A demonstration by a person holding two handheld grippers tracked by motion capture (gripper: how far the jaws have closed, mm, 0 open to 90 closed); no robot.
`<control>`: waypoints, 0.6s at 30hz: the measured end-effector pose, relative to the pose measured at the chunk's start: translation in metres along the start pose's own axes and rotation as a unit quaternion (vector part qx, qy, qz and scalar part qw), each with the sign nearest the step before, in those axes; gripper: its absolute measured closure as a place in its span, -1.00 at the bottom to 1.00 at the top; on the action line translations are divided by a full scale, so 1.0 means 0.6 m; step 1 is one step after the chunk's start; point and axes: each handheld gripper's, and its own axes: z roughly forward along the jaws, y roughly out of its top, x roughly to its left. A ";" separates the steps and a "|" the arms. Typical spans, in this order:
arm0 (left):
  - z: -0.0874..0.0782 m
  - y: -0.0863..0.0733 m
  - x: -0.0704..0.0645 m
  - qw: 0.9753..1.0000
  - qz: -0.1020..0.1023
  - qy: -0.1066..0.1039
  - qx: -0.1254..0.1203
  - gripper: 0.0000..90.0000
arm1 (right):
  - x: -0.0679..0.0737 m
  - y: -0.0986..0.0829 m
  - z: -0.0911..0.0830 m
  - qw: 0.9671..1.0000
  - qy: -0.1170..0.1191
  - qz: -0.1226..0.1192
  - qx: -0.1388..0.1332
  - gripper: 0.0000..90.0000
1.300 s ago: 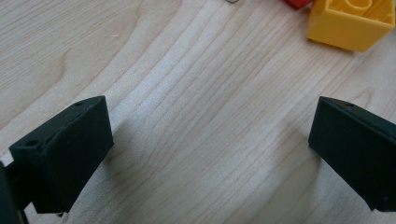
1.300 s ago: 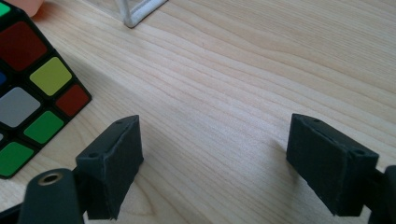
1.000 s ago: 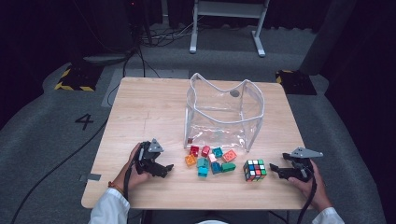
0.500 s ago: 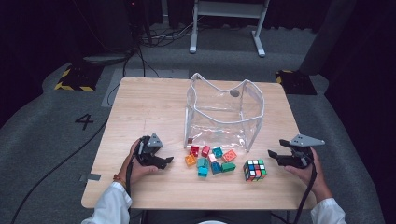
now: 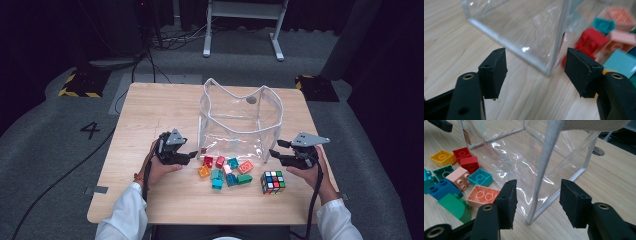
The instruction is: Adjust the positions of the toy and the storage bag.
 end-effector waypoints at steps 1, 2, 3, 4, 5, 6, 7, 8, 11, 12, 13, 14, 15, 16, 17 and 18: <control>0.001 0.006 -0.004 1.000 0.001 -0.007 -0.007 -0.17 | 0.002 0.001 0.001 1.000 0.000 0.002 0.002 0.11; 0.003 0.011 -0.009 1.000 -0.001 -0.013 -0.018 -0.14 | 0.003 0.003 0.002 1.000 0.002 0.001 0.001 0.14; 0.004 0.016 -0.012 1.000 0.007 -0.013 -0.022 -0.11 | 0.004 0.005 0.003 1.000 0.006 0.002 0.000 0.16; 0.006 0.021 -0.013 1.000 0.012 -0.014 -0.020 -0.09 | 0.005 0.007 0.004 1.000 0.005 0.003 -0.002 0.19; 0.010 0.025 -0.017 1.000 0.007 -0.022 -0.021 -0.09 | 0.006 0.009 0.006 1.000 0.000 0.004 -0.004 0.23; 0.010 0.025 -0.017 1.000 0.007 -0.022 -0.021 -0.04 | 0.006 0.009 0.006 1.000 0.000 0.004 -0.004 0.23; 0.015 0.031 -0.020 0.999 0.008 -0.021 -0.026 0.04 | 0.006 0.012 0.013 1.000 0.001 0.009 -0.006 0.37; 0.016 0.034 -0.019 0.999 0.013 -0.017 -0.028 0.08 | 0.005 0.012 0.016 1.000 0.000 0.009 -0.007 0.43; 0.024 0.038 -0.020 0.999 0.012 -0.032 -0.040 0.32 | 0.003 0.007 0.027 1.000 0.009 0.011 -0.014 0.69; 0.024 0.038 -0.020 0.999 0.012 -0.032 -0.040 0.42 | 0.003 0.007 0.027 1.000 0.009 0.011 -0.014 0.69; 0.031 0.039 -0.019 0.998 0.020 -0.040 -0.037 0.53 | 0.002 0.002 0.029 1.000 0.007 0.013 -0.019 0.77; 0.034 0.039 -0.021 0.999 0.025 -0.030 -0.038 0.60 | 0.002 0.002 0.029 1.000 0.007 0.012 -0.020 0.81; 0.037 0.038 -0.024 0.999 0.018 -0.027 -0.042 0.70 | 0.002 0.001 0.028 1.000 0.004 0.009 -0.021 0.85; 0.036 0.038 -0.022 0.999 0.023 -0.023 -0.041 0.78 | 0.002 0.000 0.027 1.000 0.003 0.005 -0.022 0.87; 0.034 0.037 -0.020 0.999 0.026 -0.024 -0.042 0.83 | 0.003 -0.001 0.027 1.000 0.001 0.006 -0.022 0.89; 0.032 0.036 -0.019 0.998 0.027 -0.025 -0.042 0.88 | 0.004 -0.002 0.027 1.000 0.000 0.006 -0.023 0.90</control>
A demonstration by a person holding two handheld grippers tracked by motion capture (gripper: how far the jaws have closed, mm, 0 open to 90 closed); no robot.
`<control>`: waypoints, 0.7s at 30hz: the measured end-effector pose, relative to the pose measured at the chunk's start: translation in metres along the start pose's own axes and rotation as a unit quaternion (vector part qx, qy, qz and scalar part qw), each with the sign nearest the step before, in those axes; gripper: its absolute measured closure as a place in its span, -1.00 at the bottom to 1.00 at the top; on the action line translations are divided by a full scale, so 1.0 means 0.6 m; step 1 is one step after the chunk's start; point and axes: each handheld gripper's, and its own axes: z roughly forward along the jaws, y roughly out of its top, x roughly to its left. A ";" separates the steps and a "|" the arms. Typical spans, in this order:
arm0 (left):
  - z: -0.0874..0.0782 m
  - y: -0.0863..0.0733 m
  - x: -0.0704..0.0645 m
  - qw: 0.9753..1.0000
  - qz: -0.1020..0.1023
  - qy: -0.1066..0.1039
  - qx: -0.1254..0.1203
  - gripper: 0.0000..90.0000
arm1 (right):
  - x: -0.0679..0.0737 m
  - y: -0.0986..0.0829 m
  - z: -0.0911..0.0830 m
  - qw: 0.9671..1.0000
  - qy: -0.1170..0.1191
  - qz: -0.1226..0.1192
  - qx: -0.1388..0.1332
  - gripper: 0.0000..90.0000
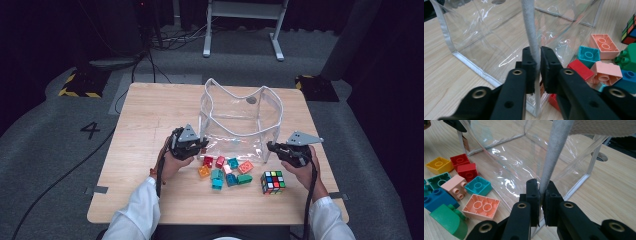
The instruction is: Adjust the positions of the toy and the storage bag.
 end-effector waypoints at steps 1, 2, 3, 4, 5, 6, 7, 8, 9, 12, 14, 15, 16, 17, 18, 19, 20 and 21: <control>-0.001 -0.001 -0.001 1.000 -0.006 -0.003 -0.004 0.90 | 0.001 -0.001 0.000 1.000 -0.002 -0.002 -0.001 0.91; -0.001 -0.001 -0.001 1.000 -0.006 -0.003 -0.004 0.91 | 0.002 -0.001 -0.001 1.000 0.000 -0.001 -0.001 0.92; -0.004 -0.002 -0.005 1.000 0.000 0.004 0.001 0.92 | 0.003 -0.002 -0.002 1.000 0.001 -0.003 -0.001 0.92; -0.004 -0.002 -0.005 1.000 0.000 0.004 0.001 0.92 | 0.004 -0.003 -0.003 1.000 0.002 -0.006 -0.001 0.93; -0.007 -0.002 -0.008 1.000 0.005 0.010 0.002 0.92 | 0.005 -0.003 -0.004 1.000 0.001 -0.008 -0.002 0.93; -0.007 -0.002 -0.008 1.000 0.005 0.010 0.002 0.92 | 0.005 -0.003 -0.004 1.000 0.001 -0.008 -0.002 0.93; -0.011 -0.005 -0.013 1.000 0.003 0.004 0.002 0.92 | 0.007 -0.005 -0.008 1.000 0.005 -0.009 -0.002 0.93; -0.013 -0.006 -0.016 1.000 0.001 0.002 0.001 0.92 | 0.008 -0.006 -0.010 1.000 0.006 -0.009 -0.001 0.93; -0.017 -0.007 -0.018 1.000 0.006 -0.001 0.004 0.92 | 0.009 -0.007 -0.012 1.000 0.008 -0.008 -0.001 0.93; -0.024 -0.009 -0.023 1.000 0.011 0.000 0.009 0.91 | 0.015 -0.008 -0.017 1.000 0.014 -0.015 0.000 0.93; -0.027 -0.011 -0.026 1.000 0.008 0.000 0.007 0.91 | 0.019 -0.009 -0.019 1.000 0.014 -0.017 0.000 0.93; -0.028 -0.012 -0.025 1.000 0.011 0.002 0.008 0.91 | 0.020 -0.009 -0.020 1.000 0.014 -0.019 0.001 0.93; -0.028 -0.012 -0.025 1.000 0.011 0.002 0.008 0.91 | 0.022 -0.010 -0.021 1.000 0.016 -0.018 0.001 0.93; -0.030 -0.014 -0.026 1.000 0.003 -0.001 0.006 0.91 | 0.023 -0.010 -0.023 1.000 0.013 -0.021 0.002 0.93; -0.033 -0.014 -0.026 1.000 0.005 -0.001 0.008 0.91 | 0.024 -0.010 -0.024 1.000 0.012 -0.021 0.003 0.93; -0.035 -0.015 -0.027 1.000 0.004 0.000 0.008 0.91 | 0.025 -0.011 -0.025 1.000 0.013 -0.020 0.003 0.93; -0.037 -0.016 -0.029 1.000 0.001 0.002 0.006 0.91 | 0.026 -0.012 -0.026 1.000 0.014 -0.019 0.003 0.93; -0.039 -0.017 -0.029 1.000 0.006 0.000 0.008 0.91 | 0.027 -0.012 -0.028 1.000 0.014 -0.021 0.004 0.93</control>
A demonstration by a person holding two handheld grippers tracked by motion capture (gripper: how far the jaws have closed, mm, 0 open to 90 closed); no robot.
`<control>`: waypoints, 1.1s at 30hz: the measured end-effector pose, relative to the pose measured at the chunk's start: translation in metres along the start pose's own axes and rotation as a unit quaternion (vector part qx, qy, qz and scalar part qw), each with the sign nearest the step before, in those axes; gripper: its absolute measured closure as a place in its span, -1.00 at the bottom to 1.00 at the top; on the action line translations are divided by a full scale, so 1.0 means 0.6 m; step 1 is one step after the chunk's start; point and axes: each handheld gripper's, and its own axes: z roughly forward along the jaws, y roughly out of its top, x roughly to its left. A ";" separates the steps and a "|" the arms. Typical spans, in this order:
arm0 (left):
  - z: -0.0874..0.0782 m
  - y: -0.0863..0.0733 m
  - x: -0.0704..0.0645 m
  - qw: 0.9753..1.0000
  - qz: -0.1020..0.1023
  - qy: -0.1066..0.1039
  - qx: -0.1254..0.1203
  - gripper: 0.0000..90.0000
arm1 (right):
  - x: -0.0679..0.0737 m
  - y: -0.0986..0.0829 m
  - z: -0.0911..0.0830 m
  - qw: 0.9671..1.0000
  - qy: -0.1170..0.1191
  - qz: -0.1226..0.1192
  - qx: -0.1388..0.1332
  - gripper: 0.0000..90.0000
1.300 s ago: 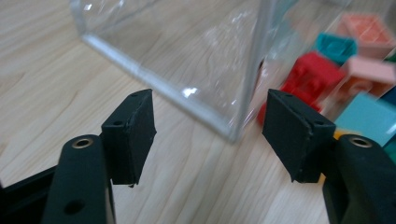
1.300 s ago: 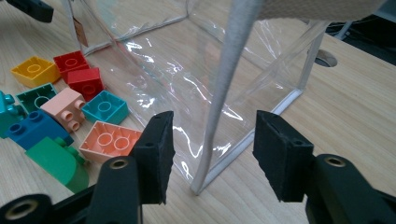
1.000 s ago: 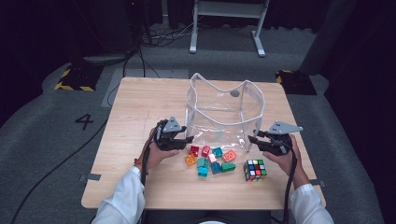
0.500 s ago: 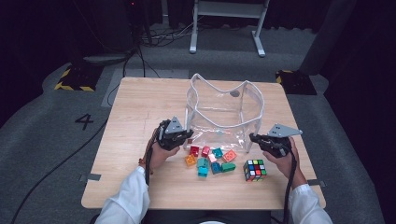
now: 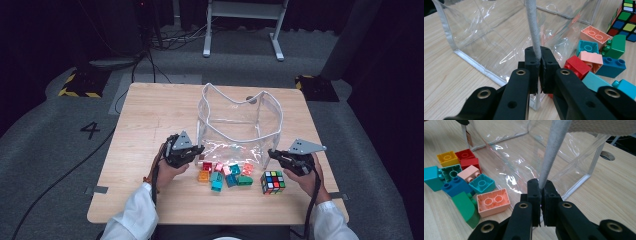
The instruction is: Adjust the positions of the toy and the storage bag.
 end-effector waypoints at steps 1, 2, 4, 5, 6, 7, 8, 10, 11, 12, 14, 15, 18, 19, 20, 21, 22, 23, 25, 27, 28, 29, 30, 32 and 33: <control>-0.002 -0.001 -0.002 1.000 -0.002 0.000 -0.001 0.90 | 0.001 0.000 -0.001 1.000 0.001 -0.001 0.000 0.92; -0.005 -0.003 -0.002 1.000 -0.001 0.001 0.001 0.89 | 0.002 -0.001 -0.003 1.000 0.001 0.000 0.000 0.92; -0.011 -0.005 -0.002 1.000 -0.003 0.004 0.000 0.82 | 0.003 -0.002 -0.005 1.000 -0.001 0.004 0.001 0.82; -0.015 -0.007 -0.002 1.000 -0.007 0.008 -0.001 0.74 | 0.003 -0.003 -0.006 1.000 0.000 0.006 0.002 0.69; -0.020 -0.008 0.000 1.000 -0.007 0.011 -0.002 0.70 | 0.004 -0.005 -0.006 1.000 0.001 0.009 0.003 0.52; -0.025 -0.010 0.000 1.000 -0.007 0.019 0.001 0.66 | 0.005 -0.006 -0.007 1.000 -0.001 0.014 0.006 0.37; -0.029 -0.013 -0.001 0.999 -0.008 0.032 0.003 0.56 | 0.006 -0.008 -0.008 1.000 0.001 0.018 0.009 0.23; -0.036 -0.021 0.000 0.999 -0.011 0.035 0.010 0.43 | 0.011 -0.012 -0.009 1.000 -0.001 0.023 0.019 0.01; -0.039 -0.025 -0.001 0.999 -0.009 0.037 0.016 0.37 | 0.015 -0.015 -0.008 0.999 -0.008 0.028 0.020 -0.12; -0.041 -0.028 -0.002 0.998 -0.005 0.056 0.023 0.26 | 0.019 -0.016 -0.009 0.999 -0.013 0.031 0.022 -0.25; -0.043 -0.039 -0.006 0.997 -0.013 0.061 0.034 0.06 | 0.027 -0.019 -0.010 0.999 -0.018 0.040 0.026 -0.37; -0.043 -0.039 -0.006 0.997 -0.013 0.061 0.034 -0.05 | 0.029 -0.021 -0.012 0.999 -0.020 0.038 0.027 -0.42; -0.047 -0.059 -0.016 0.993 -0.005 0.093 0.070 -0.41 | 0.040 -0.025 -0.017 0.998 -0.022 0.054 0.021 -0.52; -0.048 -0.065 -0.017 0.993 -0.009 0.093 0.074 -0.46 | 0.044 -0.027 -0.019 0.998 -0.024 0.057 0.024 -0.53; -0.050 -0.071 -0.018 0.993 -0.014 0.088 0.076 -0.53 | 0.048 -0.029 -0.020 0.998 -0.027 0.053 0.025 -0.53; -0.051 -0.076 -0.019 0.993 -0.017 0.087 0.078 -0.56 | 0.053 -0.031 -0.020 0.998 -0.027 0.054 0.027 -0.53; -0.053 -0.082 -0.019 0.993 -0.019 0.086 0.082 -0.56 | 0.058 -0.033 -0.021 0.998 -0.027 0.055 0.030 -0.53; -0.054 -0.087 -0.020 0.993 -0.020 0.085 0.083 -0.56 | 0.062 -0.034 -0.022 0.997 -0.035 0.054 0.035 -0.53; -0.056 -0.098 -0.019 0.992 -0.023 0.083 0.093 -0.59 | 0.068 -0.038 -0.024 0.997 -0.039 0.063 0.037 -0.55; -0.057 -0.105 -0.019 0.991 -0.028 0.082 0.102 -0.60 | 0.073 -0.046 -0.025 0.995 -0.050 0.075 0.040 -0.57; -0.058 -0.108 -0.019 0.991 -0.028 0.078 0.105 -0.61 | 0.074 -0.049 -0.025 0.994 -0.055 0.079 0.042 -0.57; -0.059 -0.111 -0.019 0.991 -0.030 0.078 0.106 -0.62 | 0.075 -0.052 -0.025 0.994 -0.061 0.076 0.043 -0.62; -0.060 -0.114 -0.019 0.991 -0.034 0.073 0.106 -0.62 | 0.077 -0.055 -0.027 0.994 -0.065 0.084 0.038 -0.65; -0.063 -0.119 -0.019 0.991 -0.032 0.069 0.105 -0.63 | 0.078 -0.061 -0.030 0.993 -0.072 0.088 0.031 -0.66; -0.064 -0.121 -0.019 0.991 -0.027 0.073 0.107 -0.63 | 0.080 -0.064 -0.032 0.993 -0.074 0.090 0.027 -0.66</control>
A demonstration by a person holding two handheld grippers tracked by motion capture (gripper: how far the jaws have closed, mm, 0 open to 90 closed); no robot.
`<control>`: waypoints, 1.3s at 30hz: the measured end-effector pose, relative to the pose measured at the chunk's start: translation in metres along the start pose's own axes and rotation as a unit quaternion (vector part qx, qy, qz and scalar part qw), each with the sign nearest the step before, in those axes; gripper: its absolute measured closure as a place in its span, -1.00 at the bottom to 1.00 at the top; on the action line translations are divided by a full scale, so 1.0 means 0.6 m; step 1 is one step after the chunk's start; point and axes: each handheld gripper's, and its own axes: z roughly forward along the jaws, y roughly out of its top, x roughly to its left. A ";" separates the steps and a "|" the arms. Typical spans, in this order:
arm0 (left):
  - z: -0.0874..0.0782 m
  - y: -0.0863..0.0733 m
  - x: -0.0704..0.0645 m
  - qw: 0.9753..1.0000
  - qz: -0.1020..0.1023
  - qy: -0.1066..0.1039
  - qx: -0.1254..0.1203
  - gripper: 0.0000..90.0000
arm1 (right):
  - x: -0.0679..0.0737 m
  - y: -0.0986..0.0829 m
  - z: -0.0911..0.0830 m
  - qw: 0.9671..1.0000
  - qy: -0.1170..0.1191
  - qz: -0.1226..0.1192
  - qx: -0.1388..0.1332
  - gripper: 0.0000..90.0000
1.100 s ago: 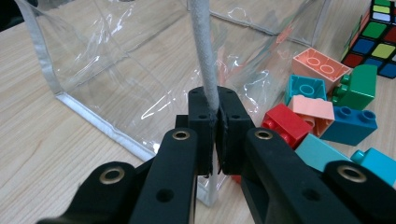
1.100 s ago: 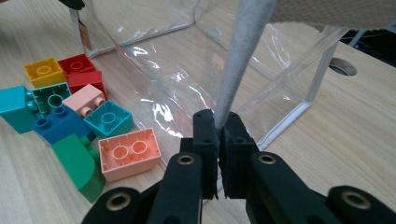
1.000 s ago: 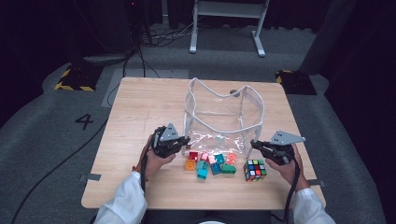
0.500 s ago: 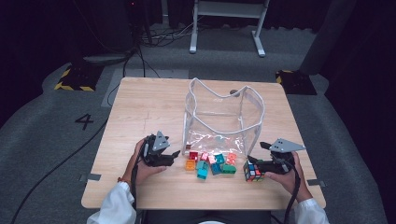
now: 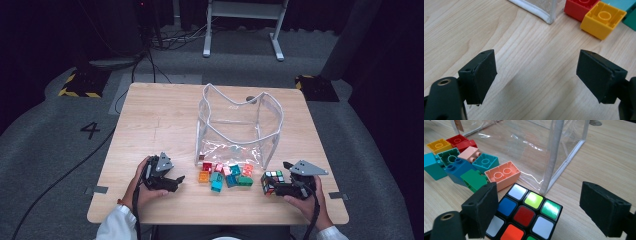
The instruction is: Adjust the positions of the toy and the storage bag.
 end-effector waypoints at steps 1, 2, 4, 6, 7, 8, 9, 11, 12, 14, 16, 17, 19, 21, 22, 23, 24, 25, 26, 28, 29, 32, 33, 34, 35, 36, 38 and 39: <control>0.001 -0.002 0.000 1.000 -0.003 -0.002 0.001 -0.63 | 0.001 -0.003 0.000 1.000 -0.001 0.005 -0.006 -0.66; 0.001 -0.002 0.000 1.000 -0.003 -0.002 0.001 -0.63 | 0.002 -0.005 -0.002 1.000 -0.001 0.007 -0.004 -0.66; 0.003 -0.006 0.002 1.000 -0.006 0.001 0.011 -0.62 | 0.003 -0.008 -0.006 1.000 -0.001 0.006 -0.008 -0.66; 0.006 -0.007 0.002 1.000 -0.003 0.006 0.013 -0.62 | 0.004 -0.010 -0.011 1.000 0.000 0.003 -0.007 -0.63; 0.007 -0.007 0.001 1.000 -0.006 0.000 0.016 -0.62 | 0.005 -0.011 -0.013 1.000 0.004 0.004 -0.007 -0.63; 0.008 -0.007 0.002 1.000 -0.001 -0.001 0.018 -0.62 | 0.007 -0.012 -0.014 1.000 0.005 0.003 -0.008 -0.63; 0.009 -0.007 0.001 1.000 -0.001 -0.001 0.020 -0.62 | 0.008 -0.014 -0.015 1.000 0.010 0.003 -0.008 -0.65; 0.010 -0.008 0.001 1.000 0.001 0.000 0.019 -0.62 | 0.014 -0.015 -0.014 1.000 0.009 -0.005 0.001 -0.63; 0.010 -0.009 0.001 1.000 -0.002 0.000 0.018 -0.62 | 0.017 -0.017 -0.013 1.000 0.010 -0.015 0.002 -0.62; 0.010 -0.009 0.001 1.000 -0.004 -0.003 0.017 -0.63 | 0.023 -0.020 -0.008 1.000 0.006 -0.023 0.012 -0.61; 0.010 -0.010 0.002 1.000 -0.005 -0.007 0.016 -0.63 | 0.024 -0.023 -0.004 0.999 0.005 -0.028 0.019 -0.62; 0.011 -0.011 0.002 1.000 -0.006 -0.008 0.015 -0.63 | 0.023 -0.024 -0.002 0.999 0.004 -0.029 0.020 -0.64; 0.012 -0.012 0.003 1.000 -0.013 -0.015 0.012 -0.64 | 0.020 -0.028 0.002 0.999 0.002 -0.029 0.024 -0.63; 0.013 -0.014 0.007 1.000 -0.015 -0.021 0.013 -0.67 | 0.017 -0.032 0.006 0.999 0.002 -0.035 0.031 -0.60; 0.014 -0.014 0.008 1.000 -0.019 -0.021 0.012 -0.67 | 0.015 -0.035 0.008 0.999 0.003 -0.037 0.034 -0.57; 0.014 -0.014 0.009 0.999 -0.021 -0.024 0.014 -0.67 | 0.012 -0.037 0.011 0.998 0.004 -0.041 0.037 -0.56; 0.014 -0.013 0.010 0.999 -0.019 -0.023 0.015 -0.67 | 0.009 -0.040 0.014 0.998 0.003 -0.043 0.036 -0.54; 0.014 -0.013 0.011 0.999 -0.021 -0.021 0.016 -0.69 | 0.007 -0.042 0.016 0.999 0.004 -0.041 0.035 -0.48; 0.015 -0.013 0.012 0.999 -0.020 -0.022 0.017 -0.70 | 0.005 -0.044 0.017 0.998 0.005 -0.042 0.035 -0.44; 0.016 -0.012 0.014 0.999 -0.028 -0.031 0.020 -0.70 | -0.001 -0.046 0.018 0.998 0.004 -0.044 0.032 -0.34; 0.016 -0.012 0.014 0.999 -0.030 -0.032 0.021 -0.71 | -0.004 -0.047 0.018 0.998 0.006 -0.045 0.032 -0.32; 0.016 -0.012 0.015 0.999 -0.033 -0.035 0.024 -0.74 | -0.014 -0.047 0.017 0.999 0.014 -0.043 0.030 -0.30; 0.017 -0.011 0.016 0.999 -0.032 -0.030 0.023 -0.75 | -0.018 -0.047 0.018 0.999 0.014 -0.038 0.029 -0.30; 0.018 -0.010 0.017 0.999 -0.027 -0.030 0.022 -0.75 | -0.021 -0.048 0.019 0.999 0.015 -0.038 0.026 -0.29; 0.019 -0.010 0.017 0.999 -0.028 -0.035 0.024 -0.76 | -0.024 -0.048 0.020 0.999 0.015 -0.033 0.022 -0.29; 0.020 -0.009 0.017 0.999 -0.028 -0.034 0.022 -0.77 | -0.029 -0.049 0.020 0.999 0.017 -0.034 0.023 -0.28; 0.023 -0.006 0.020 0.999 -0.020 -0.033 0.026 -0.81 | -0.035 -0.049 0.022 0.999 0.016 -0.032 0.020 -0.28; 0.025 -0.004 0.019 0.999 -0.025 -0.039 0.029 -0.84 | -0.039 -0.048 0.022 0.999 0.016 -0.030 0.022 -0.28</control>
